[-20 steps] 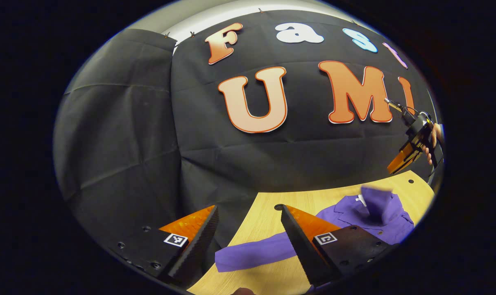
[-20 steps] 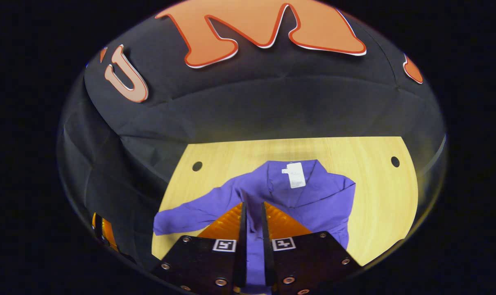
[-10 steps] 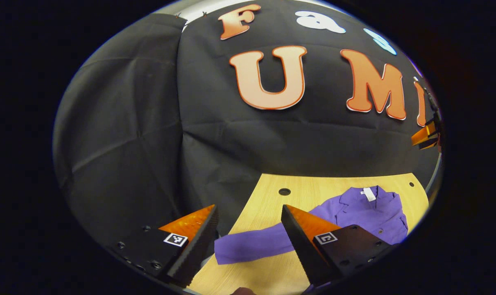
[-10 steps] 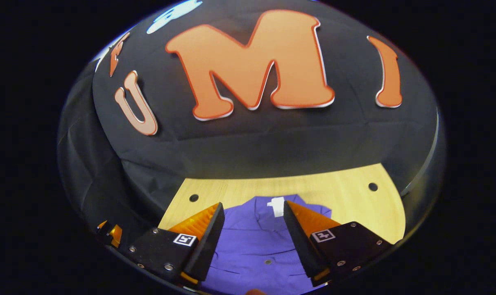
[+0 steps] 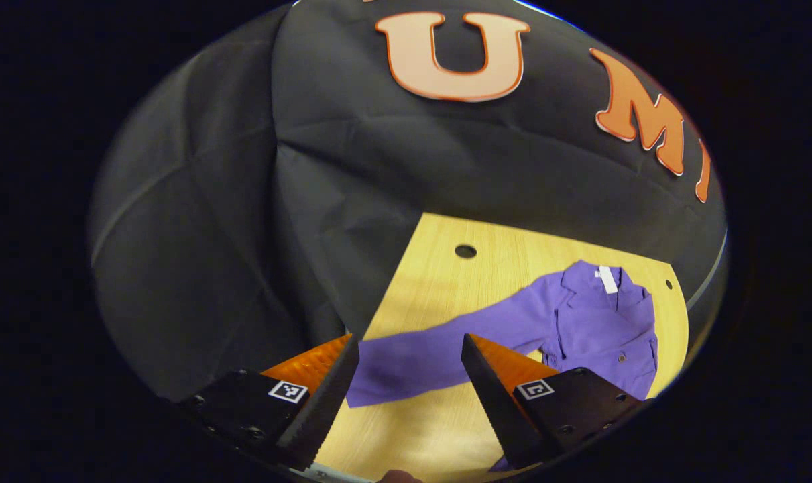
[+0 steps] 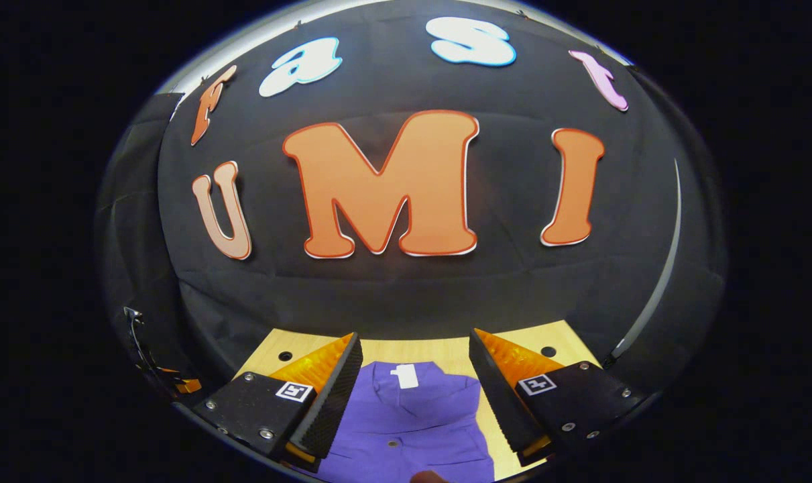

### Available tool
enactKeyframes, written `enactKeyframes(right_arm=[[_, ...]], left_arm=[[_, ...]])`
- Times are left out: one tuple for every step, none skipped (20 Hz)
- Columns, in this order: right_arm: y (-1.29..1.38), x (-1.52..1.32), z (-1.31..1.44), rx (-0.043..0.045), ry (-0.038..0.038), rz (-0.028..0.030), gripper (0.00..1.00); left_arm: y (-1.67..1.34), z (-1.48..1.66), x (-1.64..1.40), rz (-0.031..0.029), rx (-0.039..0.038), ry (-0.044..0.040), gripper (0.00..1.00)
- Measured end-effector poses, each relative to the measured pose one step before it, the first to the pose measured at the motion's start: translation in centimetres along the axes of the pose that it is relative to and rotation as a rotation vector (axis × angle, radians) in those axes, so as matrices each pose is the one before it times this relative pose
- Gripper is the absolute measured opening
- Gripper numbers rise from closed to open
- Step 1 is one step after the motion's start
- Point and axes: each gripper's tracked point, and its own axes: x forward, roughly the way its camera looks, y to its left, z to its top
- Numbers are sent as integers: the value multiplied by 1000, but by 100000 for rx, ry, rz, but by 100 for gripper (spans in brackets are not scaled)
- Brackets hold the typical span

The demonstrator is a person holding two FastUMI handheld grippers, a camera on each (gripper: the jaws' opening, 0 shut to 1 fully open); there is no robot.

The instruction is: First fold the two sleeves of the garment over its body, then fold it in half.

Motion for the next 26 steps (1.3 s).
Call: enactKeyframes(right_arm=[[-260,-814,266,-397,-1777,-1037,100],[-301,-765,315,-467,-1895,-849,100],[-308,-755,397,-461,-2016,-934,95],[-414,-692,207,-841,-1567,-1064,95],[-390,-696,259,-975,-1950,-784,95],[-297,-642,128,-1277,-1302,-919,95],[-368,-563,178,-1143,-1736,-1055,100],[4,-424,323,-1103,-1105,-678,95],[-109,-588,-46,-514,-883,-811,95],[3,-620,-3,-5,-1090,238,95],[-14,-448,-60,449,-631,-317,95],[73,-344,-150,489,-426,296,95],[-77,-312,-275,277,273,-590,95],[-194,-325,-450,-19,162,-424,95],[-215,-301,-272,-226,75,-916,95],[-182,-272,-362,-373,362,-687,95],[-160,-307,-311,-640,362,-813,95],[-216,-226,-287,-679,126,-562,95],[22,-333,-86,-582,-398,231,95],[-27,-289,-15,-337,-320,-133,95],[2,-224,-34,-141,-238,338,95],[-38,-214,-33,-149,8,-274,95],[-91,-69,-84,-115,228,-135,95],[-245,-133,-170,-168,239,-462,95],[-87,-36,-134,-163,190,-137,95],[-78,-78,-21,-324,281,63,95]], left_arm=[[437,-881,834,-560,-1968,4967,97],[629,-889,821,-176,-1671,4464,97],[652,-852,694,384,-1132,5848,97],[543,-757,940,28,-1482,4345,98],[490,-693,982,-402,-1962,3779,99],[377,-608,784,-881,-1971,3128,99],[438,-499,743,-572,-1145,3511,100],[494,-533,1049,220,-1028,2788,100],[507,-437,845,477,-741,2421,100],[137,-349,755,302,-1083,1854,100],[-41,-324,751,-506,-627,2306,100],[368,-150,553,-81,-775,2089,99],[209,-362,690,-288,-397,2639,97],[234,-128,682,273,-795,2075,97],[51,-69,780,90,-449,2044,97],[28,-190,690,53,-381,1997,97],[135,-181,767,189,-607,1819,97],[75,-154,780,185,-900,2089,97],[130,28,527,671,-871,1747,97],[74,-98,611,-323,-781,1634,97],[169,-48,412,189,-675,2220,97],[227,115,378,-5,-520,909,97],[138,-117,245,768,-425,2243,96],[63,-95,268,847,-766,871,96],[-56,-39,413,263,-835,894,96],[38,-249,161,600,-1385,906,94]])
